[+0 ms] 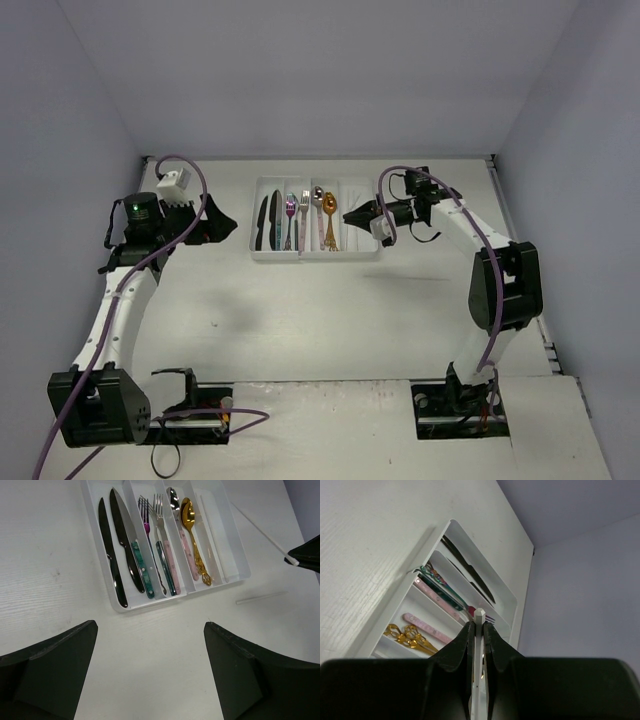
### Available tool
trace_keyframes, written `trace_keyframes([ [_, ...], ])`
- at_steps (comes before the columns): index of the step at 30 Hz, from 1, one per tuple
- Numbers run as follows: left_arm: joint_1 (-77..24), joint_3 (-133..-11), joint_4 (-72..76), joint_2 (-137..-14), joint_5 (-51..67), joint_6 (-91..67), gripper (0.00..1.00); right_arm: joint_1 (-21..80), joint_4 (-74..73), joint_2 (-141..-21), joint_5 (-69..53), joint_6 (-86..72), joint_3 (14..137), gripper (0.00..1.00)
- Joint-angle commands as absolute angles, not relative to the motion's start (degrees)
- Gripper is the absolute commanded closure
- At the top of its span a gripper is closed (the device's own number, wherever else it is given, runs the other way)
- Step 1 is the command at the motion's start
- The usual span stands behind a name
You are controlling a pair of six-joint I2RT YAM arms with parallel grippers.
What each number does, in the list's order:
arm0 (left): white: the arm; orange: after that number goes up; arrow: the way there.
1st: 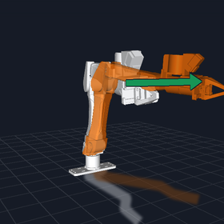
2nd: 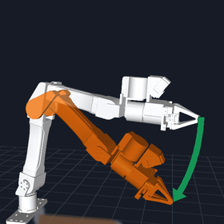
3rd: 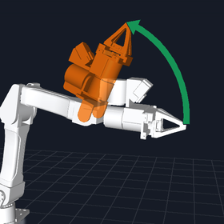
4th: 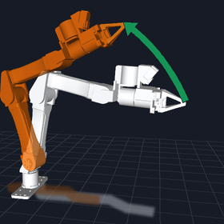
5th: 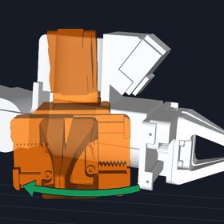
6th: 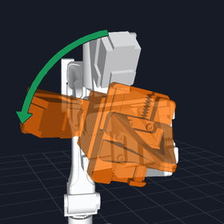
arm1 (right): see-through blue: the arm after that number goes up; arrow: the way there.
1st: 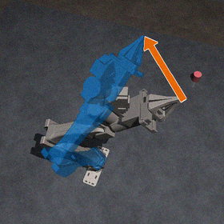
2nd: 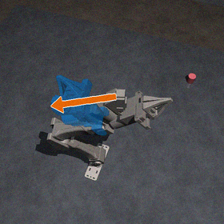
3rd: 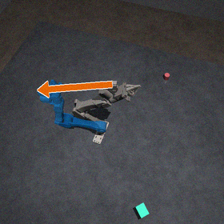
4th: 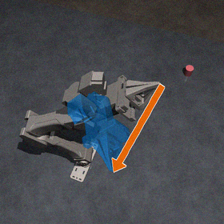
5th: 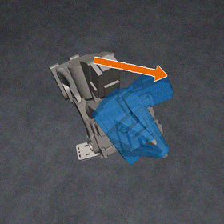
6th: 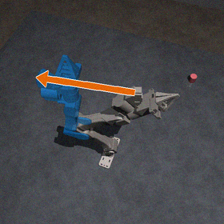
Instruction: Sort the eating utensils into containers
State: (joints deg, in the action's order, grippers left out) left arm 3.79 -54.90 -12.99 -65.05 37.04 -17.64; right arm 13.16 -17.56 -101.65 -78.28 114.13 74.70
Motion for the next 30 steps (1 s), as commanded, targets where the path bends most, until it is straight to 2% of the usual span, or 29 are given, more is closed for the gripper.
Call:
trace_keyframes([
  [1, 4.1, -59.5, -12.7, -66.3, 36.5, -14.9, 0.13, 13.1, -11.6, -100.7, -85.9, 154.8, 74.8, 0.98],
  [30, 9.6, -61.9, -17.9, -68.4, 35.1, -11.6, 0.13, 7.6, -3.3, -117.2, -88.8, 154.8, 79.9, 1.0],
])
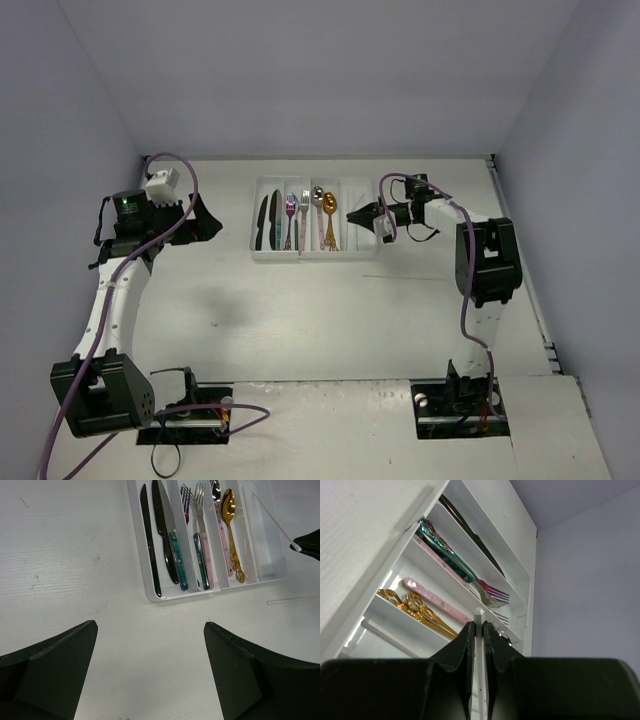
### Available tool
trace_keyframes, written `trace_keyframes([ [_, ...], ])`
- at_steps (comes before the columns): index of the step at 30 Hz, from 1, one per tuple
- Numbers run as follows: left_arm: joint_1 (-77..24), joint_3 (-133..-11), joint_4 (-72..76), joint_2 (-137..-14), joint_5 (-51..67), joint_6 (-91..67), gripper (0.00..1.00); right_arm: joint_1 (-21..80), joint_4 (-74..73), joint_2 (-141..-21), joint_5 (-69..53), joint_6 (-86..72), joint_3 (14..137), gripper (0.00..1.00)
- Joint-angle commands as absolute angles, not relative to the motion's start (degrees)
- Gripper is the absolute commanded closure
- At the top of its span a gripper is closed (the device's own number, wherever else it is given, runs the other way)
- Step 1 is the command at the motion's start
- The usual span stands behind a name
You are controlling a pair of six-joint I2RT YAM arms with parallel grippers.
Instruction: Sort the eating utensils into containers
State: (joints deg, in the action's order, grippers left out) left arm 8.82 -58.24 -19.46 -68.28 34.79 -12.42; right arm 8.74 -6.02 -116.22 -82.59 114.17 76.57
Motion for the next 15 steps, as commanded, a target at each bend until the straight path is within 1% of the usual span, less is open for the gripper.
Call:
trace_keyframes([
  [1, 9.7, -62.1, -17.9, -68.5, 35.1, -11.6, 0.13, 7.5, -2.9, -117.6, -88.9, 154.8, 80.2, 1.0],
  [2, 9.7, -62.2, -18.1, -68.8, 35.1, -11.6, 0.13, 7.4, -2.7, -118.2, -88.9, 154.8, 80.5, 1.0],
  [3, 9.9, -62.5, -18.1, -69.0, 35.1, -11.5, 0.13, 7.4, -2.5, -118.5, -89.2, 154.8, 80.9, 0.98],
  [7, 10.1, -63.6, -18.5, -69.9, 34.9, -11.1, 0.13, 6.8, -1.7, -119.4, -89.6, 154.8, 81.4, 0.84],
  [8, 10.2, -63.8, -18.6, -70.0, 34.9, -11.1, 0.13, 6.6, -1.5, -119.4, -89.7, 154.8, 81.2, 0.79],
  [10, 10.2, -64.1, -18.6, -70.5, 34.9, -10.9, 0.13, 6.3, -1.2, -118.8, -90.1, 154.8, 80.4, 0.6],
  [12, 10.2, -64.4, -18.5, -71.0, 34.9, -10.9, 0.13, 6.4, -1.1, -116.6, -90.4, 154.8, 78.7, 0.51],
  [14, 10.2, -64.6, -18.4, -71.6, 35.0, -10.9, 0.13, 6.6, -1.1, -114.0, -90.4, 154.7, 77.3, 0.48],
  [15, 10.2, -64.7, -18.4, -71.9, 35.1, -10.9, 0.13, 6.7, -1.1, -112.8, -90.4, 154.7, 76.3, 0.49],
])
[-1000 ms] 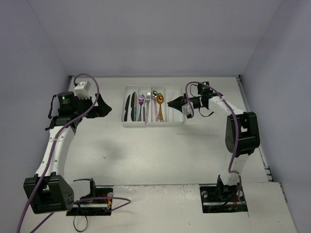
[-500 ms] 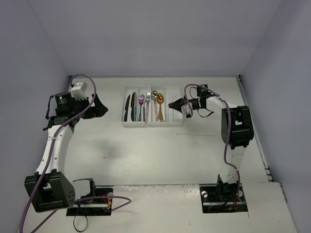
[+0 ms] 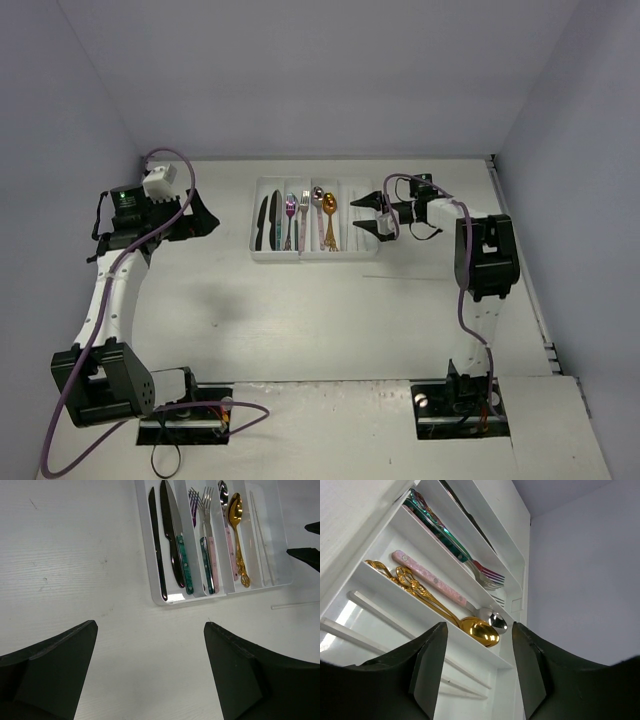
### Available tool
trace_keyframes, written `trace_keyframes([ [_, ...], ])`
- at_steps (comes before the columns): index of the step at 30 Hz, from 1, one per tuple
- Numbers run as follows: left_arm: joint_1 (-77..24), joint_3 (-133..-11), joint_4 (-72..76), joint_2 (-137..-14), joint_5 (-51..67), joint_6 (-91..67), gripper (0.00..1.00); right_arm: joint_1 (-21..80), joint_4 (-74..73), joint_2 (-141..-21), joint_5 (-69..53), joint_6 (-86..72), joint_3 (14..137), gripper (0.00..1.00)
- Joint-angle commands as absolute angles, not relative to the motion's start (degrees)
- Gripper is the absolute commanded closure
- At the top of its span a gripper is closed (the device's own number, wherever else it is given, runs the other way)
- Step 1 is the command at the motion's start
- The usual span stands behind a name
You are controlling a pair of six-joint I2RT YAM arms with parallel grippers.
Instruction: Sort the eating utensils into containers
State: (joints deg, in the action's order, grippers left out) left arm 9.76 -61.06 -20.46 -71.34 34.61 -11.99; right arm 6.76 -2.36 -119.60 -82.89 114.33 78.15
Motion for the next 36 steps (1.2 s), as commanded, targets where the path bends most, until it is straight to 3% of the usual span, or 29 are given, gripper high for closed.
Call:
trace_keyframes([
  [1, 10.2, -64.8, -18.3, -72.1, 35.2, -11.0, 0.13, 6.9, -1.1, -111.0, -90.4, 154.6, 75.5, 0.51],
  [3, 10.2, -65.0, -18.2, -72.4, 35.5, -11.2, 0.13, 6.9, -1.1, -106.9, -90.4, 153.3, 73.7, 0.57],
  [7, 10.1, -65.2, -17.9, -72.4, 36.1, -10.9, 0.13, 4.8, -1.1, -97.3, -87.5, 140.6, 72.5, 0.57],
  [10, 9.9, -65.0, -17.4, -71.6, 36.4, -10.3, 0.13, 4.6, -1.1, -89.5, -73.6, 109.5, 73.4, 0.62],
  [16, 4.3, -67.2, -19.2, -70.0, 34.0, -4.0, 0.13, 5.5, -1.3, -79.2, -41.4, 68.0, 72.7, 0.63],
  [22, -16.2, -76.4, -27.7, -76.5, 35.2, 12.8, 0.14, 1.5, -2.9, -75.9, -18.5, 29.8, 71.3, 0.6],
  [24, -21.4, -80.0, -33.2, -82.4, 35.2, 19.0, 0.17, -2.1, -5.2, -74.9, -17.0, 25.2, 71.1, 0.58],
  [30, -37.4, -103.4, -49.2, -105.0, 37.2, 30.6, 0.39, -10.4, -14.0, -72.0, -15.5, 14.8, 71.1, 0.44],
  [36, -44.0, -120.9, -56.6, -120.8, 34.7, 33.1, 0.45, -23.6, -20.0, -70.0, -20.3, 6.7, 72.7, 0.38],
])
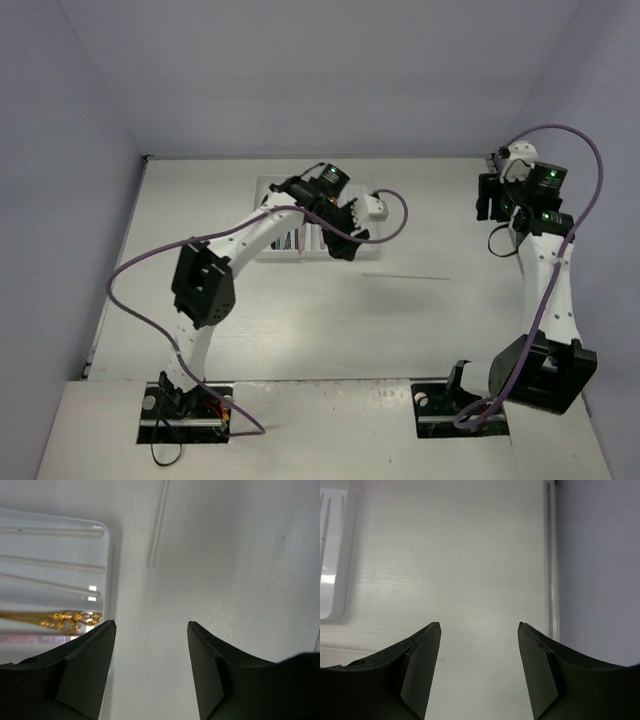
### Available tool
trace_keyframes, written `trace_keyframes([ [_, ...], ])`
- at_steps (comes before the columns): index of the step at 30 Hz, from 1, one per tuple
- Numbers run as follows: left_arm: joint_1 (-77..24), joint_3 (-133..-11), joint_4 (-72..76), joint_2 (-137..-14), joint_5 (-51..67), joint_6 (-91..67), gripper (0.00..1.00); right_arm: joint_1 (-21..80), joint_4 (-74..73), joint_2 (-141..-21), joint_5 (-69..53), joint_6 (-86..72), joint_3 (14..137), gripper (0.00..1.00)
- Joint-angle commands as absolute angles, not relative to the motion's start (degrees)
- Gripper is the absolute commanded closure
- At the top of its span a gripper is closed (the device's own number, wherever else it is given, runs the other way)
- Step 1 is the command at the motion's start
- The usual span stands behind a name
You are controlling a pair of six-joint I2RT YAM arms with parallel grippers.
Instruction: Sort the eating utensils into containers
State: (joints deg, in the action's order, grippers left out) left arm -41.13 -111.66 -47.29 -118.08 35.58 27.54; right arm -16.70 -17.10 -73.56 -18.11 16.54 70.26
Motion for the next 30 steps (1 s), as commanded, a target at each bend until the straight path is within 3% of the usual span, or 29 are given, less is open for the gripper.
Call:
trace_keyframes([
  [1, -44.8, -121.9, -56.7, -122.0, 33.9, 33.3, 0.45, -25.2, -21.2, -70.0, -21.1, 6.0, 72.9, 0.37],
  [6, -47.2, -127.4, -58.0, -128.8, 31.6, 33.1, 0.45, -29.8, -23.9, -70.0, -24.4, 3.2, 73.7, 0.36],
  [30, -50.5, -137.8, -57.7, -143.9, 26.7, 32.7, 0.47, -30.0, -26.2, -68.7, -27.3, 2.4, 74.7, 0.36],
])
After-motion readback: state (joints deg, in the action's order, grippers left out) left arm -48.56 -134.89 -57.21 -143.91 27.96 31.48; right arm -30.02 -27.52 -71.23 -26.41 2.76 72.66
